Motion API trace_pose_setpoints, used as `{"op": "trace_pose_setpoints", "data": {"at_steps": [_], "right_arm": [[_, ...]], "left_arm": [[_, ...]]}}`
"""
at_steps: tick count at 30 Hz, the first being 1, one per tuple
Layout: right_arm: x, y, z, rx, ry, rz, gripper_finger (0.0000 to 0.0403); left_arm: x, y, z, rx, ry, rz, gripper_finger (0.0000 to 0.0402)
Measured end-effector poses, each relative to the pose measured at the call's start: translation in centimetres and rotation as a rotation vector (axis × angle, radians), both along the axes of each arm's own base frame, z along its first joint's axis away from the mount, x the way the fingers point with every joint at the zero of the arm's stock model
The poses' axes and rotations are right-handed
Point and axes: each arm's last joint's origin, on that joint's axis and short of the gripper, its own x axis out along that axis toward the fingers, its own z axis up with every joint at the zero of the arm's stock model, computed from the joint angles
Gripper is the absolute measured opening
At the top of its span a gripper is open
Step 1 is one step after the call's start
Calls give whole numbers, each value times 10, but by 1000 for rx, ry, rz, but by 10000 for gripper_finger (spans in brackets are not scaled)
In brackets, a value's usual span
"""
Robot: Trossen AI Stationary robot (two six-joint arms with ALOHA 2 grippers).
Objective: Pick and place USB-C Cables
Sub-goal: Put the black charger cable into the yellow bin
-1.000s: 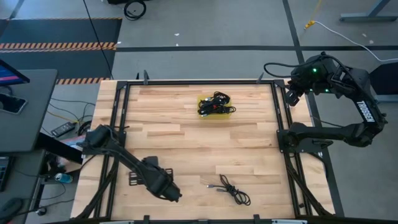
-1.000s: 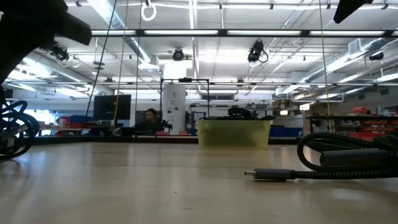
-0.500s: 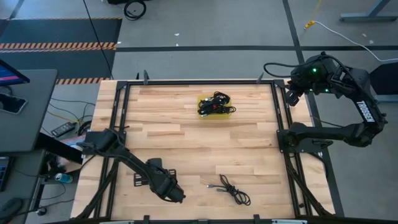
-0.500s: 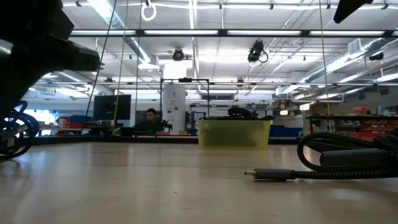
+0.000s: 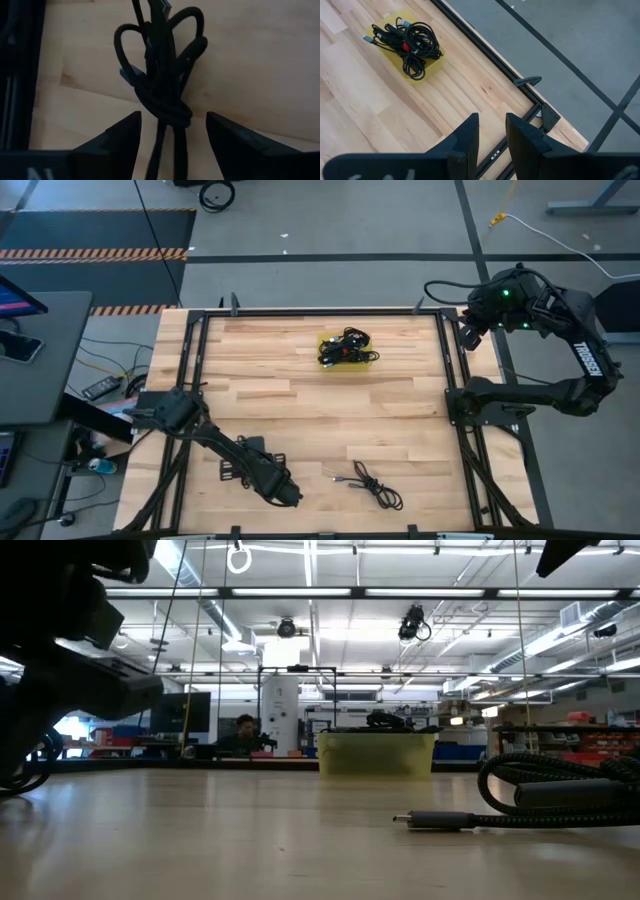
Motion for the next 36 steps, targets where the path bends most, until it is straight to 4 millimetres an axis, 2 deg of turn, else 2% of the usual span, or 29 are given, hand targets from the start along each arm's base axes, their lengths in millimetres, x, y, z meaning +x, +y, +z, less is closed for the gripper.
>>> {"op": "trace_pose_setpoints", "data": {"at_steps": [2,5,11,15,19,23,28,32,36], "right_arm": [[0,0,0,0,0,0,102],[0,0,0,0,1,0,102],[0,0,0,0,1,1,102],[0,0,0,0,1,0,102],[0,0,0,0,-2,-2,102],[1,-1,1,-13,-19,-2,102],[2,-2,3,-26,-35,-2,102],[2,-2,3,-28,-34,0,102],[2,-2,3,-35,-23,14,102]], "left_arm": [[0,0,-3,2,11,-12,219],[1,0,-4,3,6,-16,176],[5,0,-4,-7,-34,-58,29],[15,4,5,14,-105,-110,20],[36,18,37,37,-209,-251,20],[60,47,78,64,-224,-438,20],[88,102,123,140,-165,-664,20],[106,152,145,190,-137,-793,20],[121,196,155,215,-133,-920,20]]}}
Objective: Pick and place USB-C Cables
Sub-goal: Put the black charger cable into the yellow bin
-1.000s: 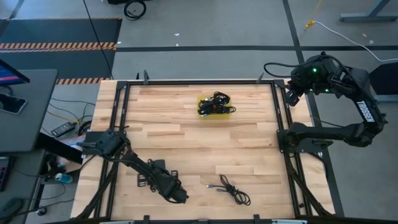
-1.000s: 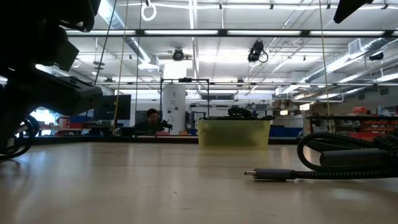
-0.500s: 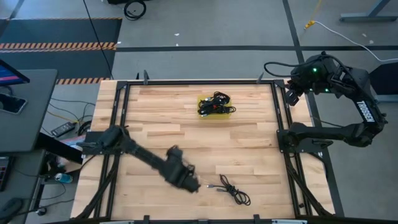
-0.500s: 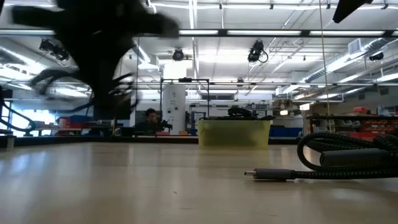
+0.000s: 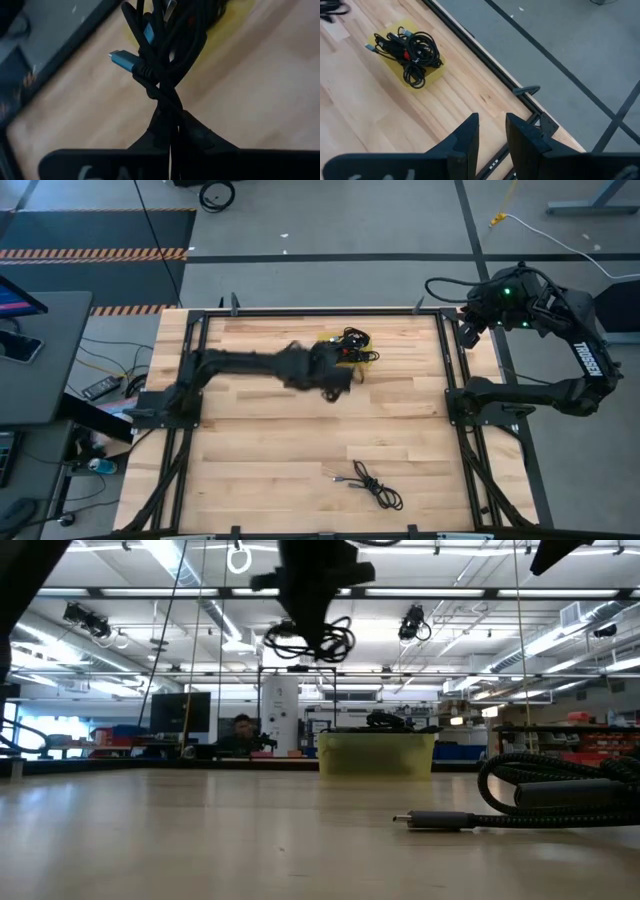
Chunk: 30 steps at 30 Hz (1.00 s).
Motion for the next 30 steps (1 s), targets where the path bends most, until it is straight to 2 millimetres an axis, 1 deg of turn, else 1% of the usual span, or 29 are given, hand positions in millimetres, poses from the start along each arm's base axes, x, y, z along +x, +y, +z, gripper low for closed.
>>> {"op": "trace_pose_setpoints", "data": {"at_steps": [3,7,13,17,20,23,28,30], "right_arm": [[0,0,0,-5,2,6,102],[1,-1,1,-14,-10,5,102],[4,-3,6,-40,-78,-17,102],[8,-6,10,-56,-161,-51,102],[10,-8,14,-56,-229,-87,102],[11,-9,16,-54,-277,-112,102],[12,-9,18,-42,-327,-155,102],[12,-10,18,-34,-338,-170,102]], "left_arm": [[11,31,2,12,-17,-97,20],[20,70,5,-17,-47,-217,20],[19,122,7,30,-11,-356,20],[14,149,6,-26,8,-556,20],[13,161,-4,-91,32,-682,20],[16,166,-18,-134,63,-769,20],[28,161,-44,-208,81,-978,20],[33,160,-55,-220,92,-1032,20]]}}
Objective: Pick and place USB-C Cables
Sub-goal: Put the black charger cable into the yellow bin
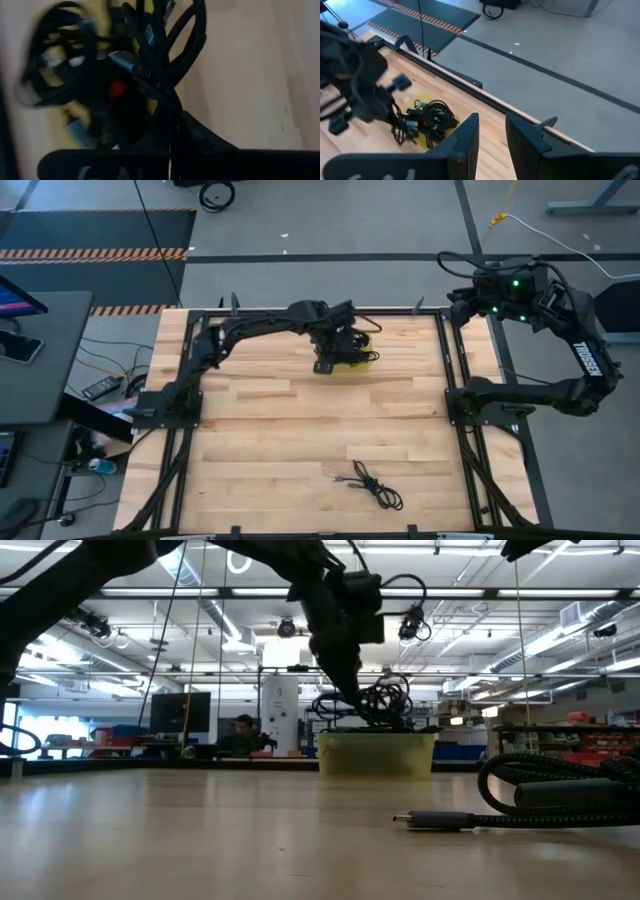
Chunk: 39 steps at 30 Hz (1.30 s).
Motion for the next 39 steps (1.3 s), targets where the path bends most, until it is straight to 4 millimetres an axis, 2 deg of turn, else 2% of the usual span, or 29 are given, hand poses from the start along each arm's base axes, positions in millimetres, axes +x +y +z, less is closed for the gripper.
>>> {"op": "trace_pose_setpoints", "data": {"at_steps": [8,17,19,25,30,34,39], "right_arm": [[0,0,0,27,-34,-37,102],[1,-1,0,30,-33,-38,102],[1,-1,0,30,-33,-38,102],[1,-1,0,29,-31,-37,102],[0,-1,-1,32,-27,-37,102],[0,0,-1,36,-22,-37,102],[0,0,-1,40,-26,-28,102]], "left_arm": [[8,13,-35,-10,54,-45,20],[7,31,-36,-53,0,59,20],[6,30,-36,-62,1,78,35],[8,23,-36,-78,13,93,114],[11,13,-36,-79,23,75,155],[12,8,-27,-69,16,72,175],[11,11,16,47,-15,130,189]]}}
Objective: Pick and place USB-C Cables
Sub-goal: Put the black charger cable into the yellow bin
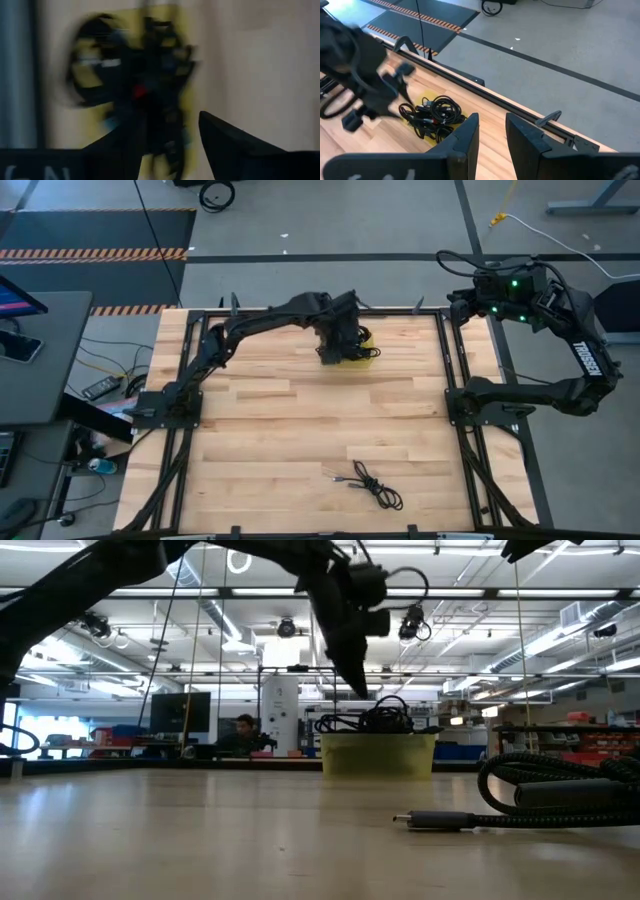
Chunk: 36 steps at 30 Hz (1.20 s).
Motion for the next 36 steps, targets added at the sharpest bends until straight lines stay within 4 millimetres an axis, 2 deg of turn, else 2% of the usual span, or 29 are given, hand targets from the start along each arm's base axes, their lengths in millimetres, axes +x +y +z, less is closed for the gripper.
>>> {"op": "trace_pose_setpoints", "data": {"at_steps": [5,10,15,21,27,31,36], "right_arm": [[0,0,-1,6,7,1,102],[-1,3,-3,52,12,48,102],[4,7,-7,154,-10,203,102],[12,15,-20,323,54,384,102],[29,23,-60,514,129,533,102],[44,31,-101,618,187,626,102],[67,48,-152,733,162,786,96]], "left_arm": [[-12,3,46,168,-58,127,192],[-36,-6,79,91,-103,330,192],[-54,-21,92,-31,-66,517,192],[-58,-39,91,-97,-11,640,192],[-57,-73,88,-150,51,729,192],[-55,-110,87,-151,72,766,192],[-53,-162,87,-108,26,814,192]]}}
